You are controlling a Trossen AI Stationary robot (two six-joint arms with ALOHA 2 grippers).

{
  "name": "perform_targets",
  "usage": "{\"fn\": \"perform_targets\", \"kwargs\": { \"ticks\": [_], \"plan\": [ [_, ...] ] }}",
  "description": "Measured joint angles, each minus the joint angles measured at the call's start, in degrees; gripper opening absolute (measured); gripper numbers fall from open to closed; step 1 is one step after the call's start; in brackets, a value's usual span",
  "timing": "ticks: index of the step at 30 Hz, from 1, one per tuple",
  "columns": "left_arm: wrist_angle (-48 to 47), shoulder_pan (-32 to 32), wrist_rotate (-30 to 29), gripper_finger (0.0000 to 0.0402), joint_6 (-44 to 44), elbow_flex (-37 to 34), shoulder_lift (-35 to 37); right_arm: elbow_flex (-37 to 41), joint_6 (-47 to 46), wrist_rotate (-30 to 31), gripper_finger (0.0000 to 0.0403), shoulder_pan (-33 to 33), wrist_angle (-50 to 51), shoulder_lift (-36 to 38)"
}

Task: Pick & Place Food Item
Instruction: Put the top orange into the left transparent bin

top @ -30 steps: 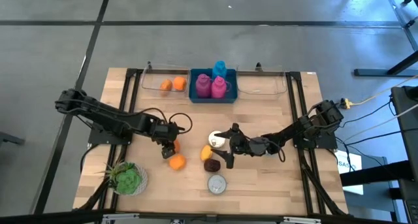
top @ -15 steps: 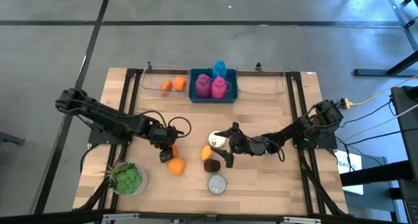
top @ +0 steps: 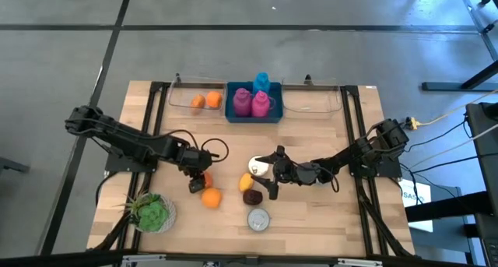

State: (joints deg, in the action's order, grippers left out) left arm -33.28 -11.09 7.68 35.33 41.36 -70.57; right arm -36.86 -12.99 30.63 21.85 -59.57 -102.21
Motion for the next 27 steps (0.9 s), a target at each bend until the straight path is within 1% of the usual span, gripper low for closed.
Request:
{"fn": "perform_targets", "kwargs": {
  "ticks": [3, 7, 15, 22, 24, 27],
  "plan": [
    [-0.18, 0.09, 0.32, 0.0225, -1.05, 0.00, 0.02, 0.00, 0.00, 0.00, 0.0333, 0.00, 0.01, 0.02],
    [-0.60, 1.18, 3.01, 0.0238, -1.54, 0.00, 0.35, 0.00, 0.00, 0.00, 0.0333, 0.00, 0.00, 0.02],
    [-1.52, 4.13, 11.16, 0.0306, -1.68, 0.07, 1.03, 0.00, 0.00, 0.00, 0.0333, 0.00, 0.00, 0.02],
    [-1.45, 5.39, 14.52, 0.0360, -1.35, 0.11, 1.05, 0.00, 0.00, 0.00, 0.0333, 0.00, 0.00, 0.02],
    [-1.44, 5.77, 14.54, 0.0370, 0.11, 0.11, 1.05, 0.00, 0.00, 0.00, 0.0333, 0.00, 0.00, 0.02],
    [-1.44, 6.32, 14.51, 0.0374, 2.01, 0.11, 1.05, 0.00, 0.00, 0.00, 0.0333, 0.00, 0.00, 0.02]
  ]
}}
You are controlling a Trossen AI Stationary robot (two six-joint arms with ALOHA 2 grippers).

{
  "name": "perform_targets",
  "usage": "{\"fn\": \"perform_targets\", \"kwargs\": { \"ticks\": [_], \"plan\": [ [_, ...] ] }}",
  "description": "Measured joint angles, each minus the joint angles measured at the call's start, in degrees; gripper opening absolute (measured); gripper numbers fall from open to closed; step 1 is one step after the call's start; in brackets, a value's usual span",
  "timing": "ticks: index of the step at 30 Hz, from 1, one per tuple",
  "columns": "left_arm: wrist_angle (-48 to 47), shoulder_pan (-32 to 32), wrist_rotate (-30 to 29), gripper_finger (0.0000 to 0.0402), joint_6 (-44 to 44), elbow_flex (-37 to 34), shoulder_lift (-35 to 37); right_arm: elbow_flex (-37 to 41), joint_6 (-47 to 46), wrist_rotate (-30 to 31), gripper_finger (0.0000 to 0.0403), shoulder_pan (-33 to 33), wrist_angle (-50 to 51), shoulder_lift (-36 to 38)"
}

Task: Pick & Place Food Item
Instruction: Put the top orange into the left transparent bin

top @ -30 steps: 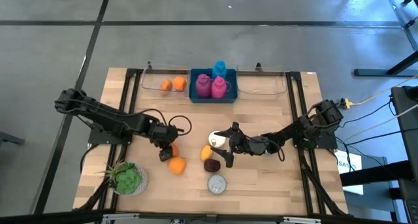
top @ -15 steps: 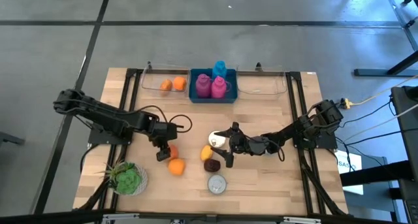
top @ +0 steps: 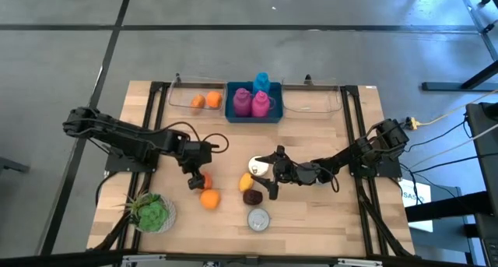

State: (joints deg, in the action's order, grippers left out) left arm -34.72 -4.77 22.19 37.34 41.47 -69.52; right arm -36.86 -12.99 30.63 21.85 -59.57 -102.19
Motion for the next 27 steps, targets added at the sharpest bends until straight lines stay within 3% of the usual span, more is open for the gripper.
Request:
{"fn": "perform_targets", "kwargs": {
  "ticks": [5, 11, 27],
  "plan": [
    [0.37, 0.18, -1.12, 0.0371, 0.41, 0.00, 0.00, 0.00, 0.02, 0.00, 0.0333, 0.00, 0.00, 0.00],
    [0.28, -0.44, -7.02, 0.0372, 0.45, 0.00, 0.00, 0.00, 0.04, 0.00, 0.0333, 0.00, 0.00, 0.00],
    [1.06, -3.35, -7.40, 0.0372, 2.58, 0.09, -5.46, 0.00, 0.22, 0.00, 0.0333, 0.00, 0.07, 0.00]
  ]
}}
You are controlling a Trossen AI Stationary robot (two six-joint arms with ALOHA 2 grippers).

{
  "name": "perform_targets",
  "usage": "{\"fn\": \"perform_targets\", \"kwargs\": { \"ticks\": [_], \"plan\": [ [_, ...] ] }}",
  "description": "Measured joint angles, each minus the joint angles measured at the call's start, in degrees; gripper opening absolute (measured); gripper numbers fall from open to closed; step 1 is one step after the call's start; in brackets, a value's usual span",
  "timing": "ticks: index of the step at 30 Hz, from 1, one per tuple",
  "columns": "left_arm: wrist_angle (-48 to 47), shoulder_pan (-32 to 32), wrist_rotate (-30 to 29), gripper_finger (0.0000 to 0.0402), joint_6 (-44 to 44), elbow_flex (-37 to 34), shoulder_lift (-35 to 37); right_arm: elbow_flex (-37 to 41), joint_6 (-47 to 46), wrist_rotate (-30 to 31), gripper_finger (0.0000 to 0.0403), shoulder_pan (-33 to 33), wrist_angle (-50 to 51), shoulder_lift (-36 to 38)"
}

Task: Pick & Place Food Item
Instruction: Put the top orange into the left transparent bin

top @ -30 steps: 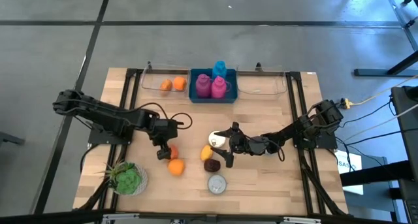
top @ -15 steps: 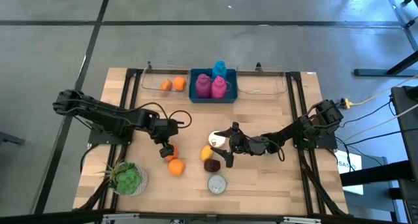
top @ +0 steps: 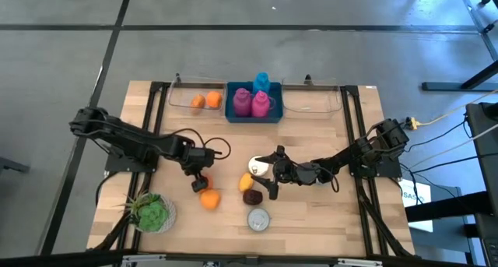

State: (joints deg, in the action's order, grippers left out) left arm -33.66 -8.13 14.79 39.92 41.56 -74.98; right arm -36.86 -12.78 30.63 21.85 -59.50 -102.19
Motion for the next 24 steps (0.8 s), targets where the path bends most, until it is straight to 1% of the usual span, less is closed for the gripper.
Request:
{"fn": "perform_targets", "kwargs": {
  "ticks": [6, 13, 16, 24],
  "plan": [
    [2.21, -1.66, 0.03, 0.0372, -0.07, 0.02, -4.37, 0.00, 0.02, 0.00, 0.0333, 0.00, 0.36, 0.00],
    [2.05, -1.96, 0.57, 0.0372, -0.59, 0.24, -9.03, 0.00, 0.02, -0.01, 0.0333, 0.00, 0.36, 0.02],
    [1.94, -1.87, 1.13, 0.0372, -2.17, 0.22, -9.50, 0.00, 0.04, -0.02, 0.0333, 0.00, 0.38, 0.02],
    [2.05, -1.89, 0.83, 0.0372, -2.46, 0.11, -9.08, 0.00, 0.16, -0.02, 0.0333, 0.00, 0.36, 0.02]
  ]
}}
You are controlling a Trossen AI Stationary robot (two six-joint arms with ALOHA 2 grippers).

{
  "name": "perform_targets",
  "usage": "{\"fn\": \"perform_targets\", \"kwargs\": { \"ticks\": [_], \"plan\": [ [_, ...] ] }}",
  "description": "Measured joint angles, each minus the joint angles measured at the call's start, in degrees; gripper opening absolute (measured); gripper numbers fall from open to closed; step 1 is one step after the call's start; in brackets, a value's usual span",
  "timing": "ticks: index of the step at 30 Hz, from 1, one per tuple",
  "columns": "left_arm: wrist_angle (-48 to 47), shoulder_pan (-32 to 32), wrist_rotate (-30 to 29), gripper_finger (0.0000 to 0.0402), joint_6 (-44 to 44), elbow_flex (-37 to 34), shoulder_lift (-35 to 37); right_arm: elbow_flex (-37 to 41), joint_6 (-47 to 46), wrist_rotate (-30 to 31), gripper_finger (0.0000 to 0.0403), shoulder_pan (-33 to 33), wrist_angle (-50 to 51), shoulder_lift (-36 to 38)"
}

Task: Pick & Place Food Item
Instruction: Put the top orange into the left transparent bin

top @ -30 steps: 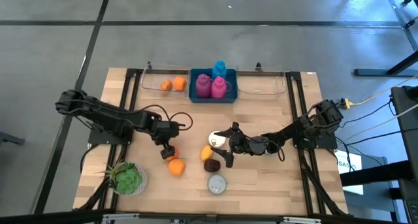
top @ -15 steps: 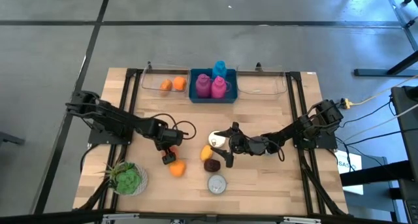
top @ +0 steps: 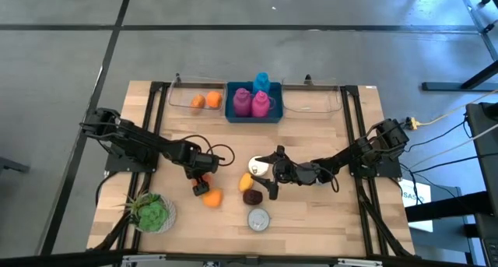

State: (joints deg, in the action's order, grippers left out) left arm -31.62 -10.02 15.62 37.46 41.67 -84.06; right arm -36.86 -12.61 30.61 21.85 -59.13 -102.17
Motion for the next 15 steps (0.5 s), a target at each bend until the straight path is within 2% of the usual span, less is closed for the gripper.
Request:
{"fn": "perform_targets", "kwargs": {
  "ticks": [7, 15],
  "plan": [
    [-0.17, 0.04, 0.42, 0.0363, -2.39, -0.09, 0.23, 0.00, -0.02, 0.00, 0.0333, 0.00, 0.00, 0.00],
    [-0.27, 0.77, 0.57, 0.0283, -3.01, -0.28, 1.71, 0.02, -0.05, 0.00, 0.0333, -0.01, 0.00, 0.00]
  ]
}}
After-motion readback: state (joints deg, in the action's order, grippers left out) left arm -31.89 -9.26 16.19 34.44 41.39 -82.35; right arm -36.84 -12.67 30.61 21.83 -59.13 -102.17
